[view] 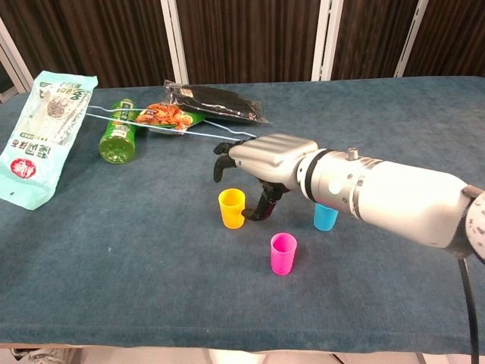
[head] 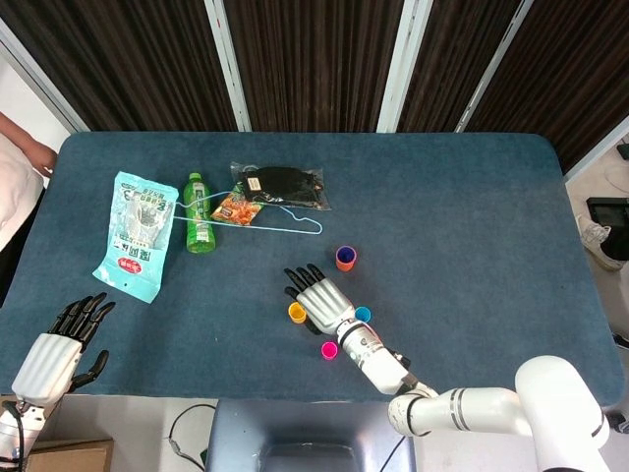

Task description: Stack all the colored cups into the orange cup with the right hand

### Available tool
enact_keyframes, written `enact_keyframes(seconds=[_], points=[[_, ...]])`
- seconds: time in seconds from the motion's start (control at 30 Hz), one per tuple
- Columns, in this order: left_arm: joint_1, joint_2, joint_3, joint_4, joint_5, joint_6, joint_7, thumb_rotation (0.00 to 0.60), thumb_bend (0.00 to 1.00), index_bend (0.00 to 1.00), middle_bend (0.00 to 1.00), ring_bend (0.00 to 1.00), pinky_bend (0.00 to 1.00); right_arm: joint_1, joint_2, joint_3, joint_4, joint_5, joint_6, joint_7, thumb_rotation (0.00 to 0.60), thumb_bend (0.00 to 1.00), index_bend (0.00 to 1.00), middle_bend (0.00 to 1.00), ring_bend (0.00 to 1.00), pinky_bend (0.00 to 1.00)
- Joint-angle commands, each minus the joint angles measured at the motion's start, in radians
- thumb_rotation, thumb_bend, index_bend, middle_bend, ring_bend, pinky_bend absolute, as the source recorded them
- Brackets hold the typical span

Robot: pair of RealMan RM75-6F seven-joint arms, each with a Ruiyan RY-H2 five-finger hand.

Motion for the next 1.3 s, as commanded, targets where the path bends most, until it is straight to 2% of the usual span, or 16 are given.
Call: enact_keyframes(seconds=[0.03, 0.27, 0.47, 0.67, 0.77, 0.97, 1.1, 1.3], points=[[0.001, 0.001, 0.001, 0.0, 0.002, 0.001, -0.001, 0.6, 0.46, 0.0, 0.0, 0.0, 0.12, 0.003, -0.007, -0.003, 0.005, 0.005, 0.002, -0.001, 0.6, 0.46, 0.41, 0.0, 0.0, 0.0], [0.001, 0.001, 0.001, 0.0, 0.003, 0.003, -0.002, 0.6, 0.46, 0.0, 0.0, 0.0, 0.12, 0.01, -0.029, -0.004, 0.027, 0.018, 0.015, -0.005, 0.6, 0.46, 0.54, 0.0, 0.0, 0.0], [0.003, 0.003, 0.001, 0.002, 0.004, 0.006, -0.007, 0.6, 0.46, 0.0, 0.0, 0.0, 0.12, 0.001, -0.039, 0.006, 0.03, -0.008, 0.059, 0.014, 0.6, 0.46, 0.59, 0.01, 0.0, 0.0], [0.004, 0.004, 0.003, 0.002, 0.009, 0.01, -0.01, 0.6, 0.46, 0.0, 0.0, 0.0, 0.12, -0.05, -0.011, 0.056, 0.03, -0.123, 0.233, 0.075, 0.6, 0.46, 0.59, 0.01, 0.0, 0.0], [0.005, 0.004, 0.004, 0.0, 0.01, 0.01, -0.008, 0.6, 0.46, 0.0, 0.0, 0.0, 0.12, -0.068, 0.006, 0.095, 0.062, -0.115, 0.287, 0.072, 0.6, 0.46, 0.59, 0.01, 0.0, 0.0], [0.0, -0.001, 0.003, -0.001, 0.008, -0.002, 0.003, 0.6, 0.46, 0.0, 0.0, 0.0, 0.12, -0.08, 0.04, 0.142, 0.123, -0.025, 0.254, 0.055, 0.6, 0.46, 0.59, 0.02, 0.0, 0.0], [-0.003, -0.005, 0.002, -0.001, 0.003, -0.012, 0.009, 0.6, 0.46, 0.0, 0.0, 0.0, 0.12, -0.08, 0.042, 0.135, 0.156, 0.016, 0.199, 0.051, 0.6, 0.46, 0.59, 0.02, 0.0, 0.0], [-0.005, -0.007, 0.0, -0.001, -0.004, -0.018, 0.015, 0.6, 0.46, 0.0, 0.0, 0.0, 0.12, -0.07, 0.018, 0.126, 0.196, 0.007, 0.169, 0.068, 0.6, 0.46, 0.59, 0.02, 0.0, 0.0]])
